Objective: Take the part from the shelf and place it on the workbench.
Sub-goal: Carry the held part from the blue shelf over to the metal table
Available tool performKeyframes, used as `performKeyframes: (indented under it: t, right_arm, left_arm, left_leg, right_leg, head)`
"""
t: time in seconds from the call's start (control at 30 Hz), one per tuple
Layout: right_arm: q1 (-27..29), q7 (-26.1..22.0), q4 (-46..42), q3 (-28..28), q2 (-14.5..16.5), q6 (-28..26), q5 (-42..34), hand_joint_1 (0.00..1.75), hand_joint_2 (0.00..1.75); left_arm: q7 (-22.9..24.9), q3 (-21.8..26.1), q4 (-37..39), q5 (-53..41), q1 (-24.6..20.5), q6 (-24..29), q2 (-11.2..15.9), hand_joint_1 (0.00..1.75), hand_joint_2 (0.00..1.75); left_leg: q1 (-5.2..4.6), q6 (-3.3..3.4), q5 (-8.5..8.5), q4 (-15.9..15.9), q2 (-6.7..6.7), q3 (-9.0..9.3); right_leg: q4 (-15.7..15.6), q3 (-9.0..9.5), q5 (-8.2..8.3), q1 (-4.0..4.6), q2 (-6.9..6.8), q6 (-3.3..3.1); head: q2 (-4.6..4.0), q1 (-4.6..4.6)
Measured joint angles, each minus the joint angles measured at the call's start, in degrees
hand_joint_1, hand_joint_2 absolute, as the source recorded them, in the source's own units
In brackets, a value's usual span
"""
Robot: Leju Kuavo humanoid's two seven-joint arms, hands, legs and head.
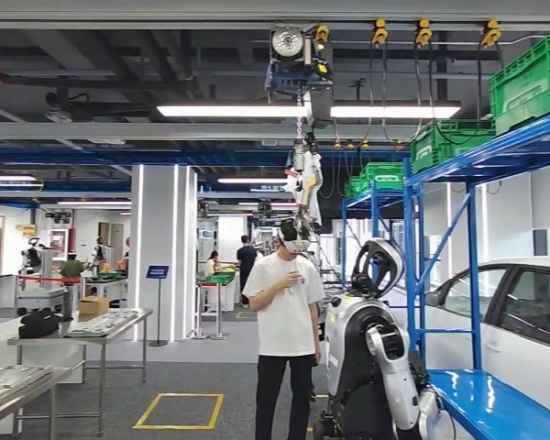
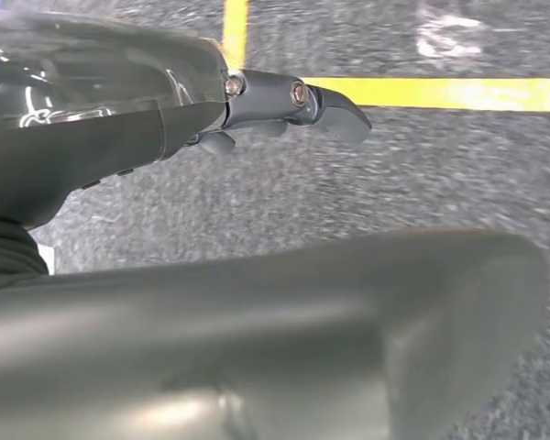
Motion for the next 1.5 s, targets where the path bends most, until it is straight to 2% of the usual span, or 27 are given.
performKeyframes:
  t: [0.07,0.1,0.17,0.23,0.3,0.33,0.4,0.47,0.5,0.53,0.6,0.67,0.73,0.77,0.87,0.93,0.97,1.0,1.07,1.1,1.17,1.23,1.27,1.33,1.37,1.43,1.5]
  right_arm:
    - [-0.07,0.00,0.02,0.00,0.01,0.02,-0.01,1.75,1.75]
    - [-0.15,0.02,0.01,-0.01,0.02,0.02,0.00,1.75,1.75]
    - [-0.30,0.04,0.01,-0.01,0.04,0.06,0.02,1.75,1.75]
    - [-0.53,0.06,0.03,0.00,0.09,0.17,0.01,1.75,1.75]
    - [-0.88,0.07,0.03,0.03,0.17,0.40,-0.04,1.75,1.75]
    - [-1.01,0.07,0.03,0.04,0.18,0.51,-0.06,1.75,1.75]
    - [-1.05,0.07,0.04,0.04,0.15,0.70,-0.10,1.75,1.75]
    - [-0.99,0.07,0.07,0.04,0.13,0.90,-0.16,1.75,1.75]
    - [-1.00,0.07,0.08,0.04,0.13,1.00,-0.21,1.75,1.75]
    - [-1.03,0.07,0.07,0.04,0.14,1.10,-0.28,1.75,1.75]
    - [-1.12,0.05,0.04,0.04,0.17,1.25,-0.41,1.75,1.75]
    - [-1.19,-0.02,0.03,0.04,0.20,1.33,-0.55,1.75,1.75]
    - [-1.25,-0.07,0.02,0.04,0.32,1.40,-0.64,1.75,1.75]
    - [-1.27,-0.09,0.03,0.05,0.45,1.45,-0.70,1.75,1.75]
    - [-1.21,-0.35,0.06,0.07,0.75,1.79,-1.22,1.75,1.75]
    - [-0.97,-0.52,0.14,0.07,0.76,2.06,-1.59,1.75,1.75]
    - [-0.80,-0.58,0.19,0.07,0.75,2.19,-1.70,1.75,1.75]
    - [-0.66,-0.63,0.22,0.07,0.74,2.30,-1.78,1.75,1.75]
    - [-0.51,-0.70,0.25,0.05,0.74,2.39,-1.83,1.75,1.75]
    - [-0.50,-0.74,0.25,0.02,0.74,2.39,-1.84,1.75,1.75]
    - [-0.44,-0.83,0.21,-0.04,0.73,2.39,-1.79,1.75,1.75]
    - [-0.29,-0.94,0.16,-0.07,0.73,2.38,-1.83,1.75,1.75]
    - [-0.22,-1.01,0.13,-0.07,0.73,2.37,-1.95,1.75,1.75]
    - [-0.05,-1.19,0.05,-0.08,0.73,2.38,-2.34,1.75,1.75]
    - [0.04,-1.26,0.03,-0.09,0.68,2.39,-2.51,1.75,1.75]
    - [0.27,-1.31,0.15,-0.10,0.52,2.43,-2.69,1.75,1.75]
    - [0.41,-1.29,0.30,-0.09,0.36,2.45,-2.84,1.75,1.75]
  left_arm:
    - [0.01,0.00,0.01,0.01,0.07,0.00,-0.01,0.00,1.75]
    - [-0.01,0.00,0.01,0.01,-0.03,-0.01,-0.02,0.00,1.75]
    - [-0.05,0.00,0.01,-0.01,-0.14,-0.04,-0.06,0.00,1.75]
    - [-0.09,0.02,-0.01,-0.04,0.09,-0.09,0.04,0.00,1.75]
    - [-0.16,0.09,-0.02,-0.06,0.20,-0.14,0.10,0.00,1.75]
    - [-0.22,0.13,-0.02,-0.06,0.10,-0.15,0.13,0.00,1.75]
    - [-0.36,0.26,-0.02,-0.14,-0.17,-0.19,0.17,0.00,1.75]
    - [-0.45,0.42,-0.02,-0.29,-0.21,-0.24,0.24,0.00,1.75]
    - [-0.51,0.48,-0.02,-0.37,-0.16,-0.26,0.30,0.00,1.75]
    - [-0.57,0.51,-0.02,-0.42,-0.12,-0.31,0.35,0.00,1.75]
    - [-0.73,0.55,-0.02,-0.49,-0.19,-0.48,0.26,0.00,1.75]
    - [-0.79,0.59,-0.04,-0.51,-0.27,-0.66,0.18,0.00,1.75]
    - [-0.74,0.69,-0.07,-0.50,-0.07,-0.80,0.30,0.00,1.75]
    - [-0.67,0.76,-0.07,-0.50,0.11,-0.87,0.28,0.00,1.75]
    - [-0.39,0.89,-0.07,-0.45,0.09,-0.99,0.27,0.00,1.75]
    - [-0.10,0.91,-0.07,-0.44,-0.17,-0.99,0.36,0.00,1.75]
    - [0.05,0.92,-0.07,-0.46,-0.14,-0.99,0.38,0.00,1.75]
    - [0.19,0.92,-0.07,-0.51,-0.04,-1.00,0.39,0.00,1.75]
    - [0.38,0.93,-0.07,-0.69,0.15,-0.99,0.44,0.00,1.75]
    - [0.47,0.94,-0.07,-0.77,0.09,-0.99,0.43,0.00,1.75]
    - [0.85,0.97,-0.07,-0.86,-0.08,-0.85,0.40,0.00,1.75]
    - [1.81,1.11,-0.07,-0.92,0.07,-0.66,0.39,0.00,1.75]
    - [2.45,1.19,-0.07,-1.05,0.25,-0.57,0.39,0.00,1.75]
    - [3.48,1.30,-0.07,-1.38,0.45,-0.50,0.39,0.00,1.75]
    - [3.69,1.32,-0.07,-1.51,0.45,-0.49,0.39,0.00,1.75]
    - [3.76,1.38,-0.07,-1.58,0.34,-0.49,0.39,0.00,1.75]
    - [3.74,1.44,-0.07,-1.60,0.33,-0.51,0.39,0.00,1.75]
  left_leg:
    - [0.26,-0.81,3.31,-7.15,1.88,3.94]
    - [0.23,-0.66,4.25,-10.03,2.69,5.43]
    - [-0.15,0.46,4.26,-11.95,3.22,6.21]
    - [-0.25,1.80,4.36,-11.95,2.05,6.01]
    - [-0.30,2.57,4.53,-12.04,1.09,5.97]
    - [-0.33,2.87,4.62,-12.08,0.58,5.96]
    - [-0.63,3.34,4.71,-12.08,-0.64,5.88]
    - [-1.16,3.66,4.78,-12.08,-2.09,5.88]
    - [-1.46,3.77,4.82,-12.08,-2.85,5.93]
    - [-1.72,3.87,4.87,-12.08,-3.63,6.00]
    - [-1.90,3.97,5.02,-12.11,-5.12,5.96]
    - [-1.43,3.70,5.31,-12.19,-6.44,5.60]
    - [-1.09,3.10,5.71,-12.48,-7.61,5.32]
    - [-1.20,2.82,5.71,-12.60,-7.09,5.25]
    - [-1.39,1.74,2.57,-8.18,-2.24,3.04]
    - [-0.86,0.85,-0.34,-1.75,-0.79,0.13]
    - [-0.54,0.44,-0.64,-0.05,-0.51,-0.54]
    - [-0.22,0.01,0.06,-0.34,-0.23,-0.18]
    - [0.31,-0.86,2.97,-6.03,1.31,3.09]
    - [0.31,-0.90,4.03,-9.05,2.23,4.73]
    - [0.01,0.16,4.51,-11.94,3.13,6.11]
    - [-0.35,1.72,4.42,-11.89,2.02,5.91]
    - [-0.41,2.13,4.47,-11.93,1.56,5.87]
    - [-0.45,2.86,4.62,-12.03,0.62,5.83]
    - [-0.51,3.14,4.69,-12.05,0.12,5.79]
    - [-0.86,3.57,4.78,-12.05,-1.14,5.72]
    - [-1.37,3.84,4.86,-12.05,-2.58,5.75]
  right_leg:
    - [0.61,0.06,-0.60,-0.33,-1.26,0.96]
    - [1.06,0.01,-0.95,-0.32,-1.79,1.51]
    - [1.45,0.09,-1.31,-0.08,-2.63,2.35]
    - [1.32,0.45,-1.45,-0.24,-3.19,2.81]
    - [3.02,-0.02,-3.12,-0.59,-1.55,3.07]
    - [5.55,-1.03,-4.81,-0.65,-0.17,3.09]
    - [13.28,-4.49,-8.50,-0.51,1.82,2.82]
    - [18.05,-7.02,-9.32,-0.17,2.37,2.26]
    - [17.26,-6.89,-8.05,0.07,2.59,1.79]
    - [14.23,-5.74,-5.79,0.40,3.24,1.08]
    - [6.85,-2.85,-1.69,0.99,6.46,-0.84]
    - [3.34,-1.55,-0.16,1.43,8.60,-1.88]
    - [2.22,-1.04,0.04,1.55,7.48,-1.80]
    - [1.35,-0.62,0.18,1.38,6.60,-1.64]
    - [-0.50,0.25,0.62,0.92,3.94,-1.07]
    - [-0.49,0.25,0.53,0.86,2.12,-0.94]
    - [-0.46,0.26,0.43,0.78,1.24,-0.80]
    - [-0.38,0.28,0.30,0.64,0.42,-0.58]
    - [0.15,0.31,-0.20,0.31,-0.98,0.21]
    - [0.62,0.23,-0.56,0.32,-1.58,0.76]
    - [1.29,0.17,-1.10,0.51,-2.59,1.65]
    - [1.27,0.40,-1.25,0.42,-3.43,2.07]
    - [1.38,0.50,-1.56,0.21,-3.13,2.26]
    - [4.01,-0.41,-3.79,-0.14,-0.87,2.49]
    - [7.06,-1.68,-5.67,-0.20,0.65,2.49]
    - [14.57,-5.10,-8.99,-0.07,2.06,2.19]
    - [17.26,-6.58,-8.84,0.23,2.44,1.59]
  head:
    - [0.00,0.00]
    - [0.00,0.00]
    - [0.00,0.00]
    - [0.00,-0.01]
    - [0.00,-0.02]
    - [0.00,-0.02]
    - [0.00,-0.02]
    - [0.00,-0.02]
    - [0.00,-0.03]
    - [0.00,-0.03]
    - [0.00,0.01]
    - [0.02,0.03]
    - [0.03,0.02]
    - [0.01,0.05]
    - [0.00,0.17]
    - [0.00,0.17]
    - [0.00,0.17]
    - [0.00,0.17]
    - [0.00,0.17]
    - [0.00,0.17]
    - [0.00,0.16]
    - [0.00,0.14]
    - [0.00,0.14]
    - [0.00,0.14]
    - [0.00,0.14]
    - [0.00,0.13]
    - [0.00,0.13]
